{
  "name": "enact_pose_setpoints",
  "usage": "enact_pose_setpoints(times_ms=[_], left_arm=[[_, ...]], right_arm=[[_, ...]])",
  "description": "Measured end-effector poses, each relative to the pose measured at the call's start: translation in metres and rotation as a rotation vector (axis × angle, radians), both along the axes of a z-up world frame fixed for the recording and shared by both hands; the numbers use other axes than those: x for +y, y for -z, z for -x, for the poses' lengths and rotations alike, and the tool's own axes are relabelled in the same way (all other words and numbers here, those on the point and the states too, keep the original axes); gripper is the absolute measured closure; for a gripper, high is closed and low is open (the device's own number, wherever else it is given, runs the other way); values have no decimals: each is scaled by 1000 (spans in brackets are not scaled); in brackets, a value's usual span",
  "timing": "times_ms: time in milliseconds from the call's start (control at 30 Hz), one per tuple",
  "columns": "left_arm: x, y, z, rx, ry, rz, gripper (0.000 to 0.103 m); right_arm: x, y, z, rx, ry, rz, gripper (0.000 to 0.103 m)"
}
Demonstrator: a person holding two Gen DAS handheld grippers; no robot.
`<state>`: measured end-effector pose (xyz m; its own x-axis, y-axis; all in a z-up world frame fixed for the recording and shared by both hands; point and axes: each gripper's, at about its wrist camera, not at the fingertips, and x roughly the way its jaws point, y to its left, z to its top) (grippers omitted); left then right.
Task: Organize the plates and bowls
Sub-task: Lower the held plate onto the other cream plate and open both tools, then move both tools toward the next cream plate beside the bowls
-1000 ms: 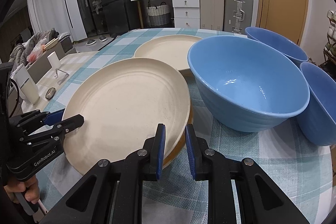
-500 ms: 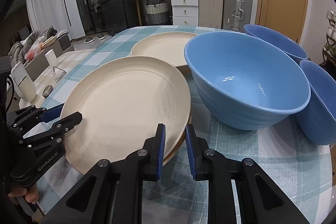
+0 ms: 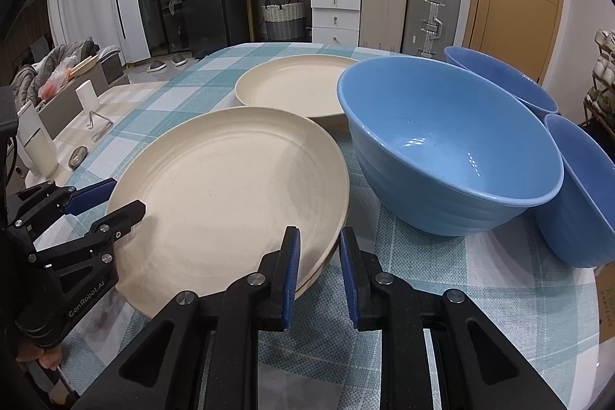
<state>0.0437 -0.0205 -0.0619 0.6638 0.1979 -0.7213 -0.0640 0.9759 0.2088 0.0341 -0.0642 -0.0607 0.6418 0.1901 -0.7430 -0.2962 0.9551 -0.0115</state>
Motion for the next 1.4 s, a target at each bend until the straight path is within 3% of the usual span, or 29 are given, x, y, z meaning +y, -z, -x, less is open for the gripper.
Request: enact_pose_setpoints(times_ms=[200, 300, 333, 400, 467, 600, 700, 733, 767, 1033, 1400], left_arm=[[10, -4, 1, 12, 5, 74, 70], [15, -11, 5, 4, 20, 126, 62], [16, -14, 7, -2, 23, 139, 55], [18, -22, 11, -18, 31, 164, 42], [19, -31, 14, -32, 41, 189, 25], [25, -48, 20, -54, 47, 239, 22], [30, -60, 21, -62, 39, 282, 13], [32, -64, 21, -67, 37, 298, 5], [34, -68, 21, -75, 34, 311, 1], [50, -106, 8, -126, 11, 379, 0], [53, -142, -22, -167, -10, 366, 1]], right_arm=[[-2, 0, 0, 13, -3, -5, 82], [-7, -5, 2, 25, -6, -40, 76], [-8, -8, 3, 20, -7, -51, 73], [-9, -15, 7, 8, -13, -66, 58], [-11, -22, 11, -6, -21, -84, 50], [-12, -37, 19, -32, -47, -114, 15], [-13, -52, 22, -67, -47, -115, 4], [-14, -57, 22, -78, -47, -116, 1], [-15, -61, 21, -84, -50, -116, 1], [-22, -106, 8, -142, -71, -123, 1], [-17, -153, -20, -157, -141, -167, 0]])
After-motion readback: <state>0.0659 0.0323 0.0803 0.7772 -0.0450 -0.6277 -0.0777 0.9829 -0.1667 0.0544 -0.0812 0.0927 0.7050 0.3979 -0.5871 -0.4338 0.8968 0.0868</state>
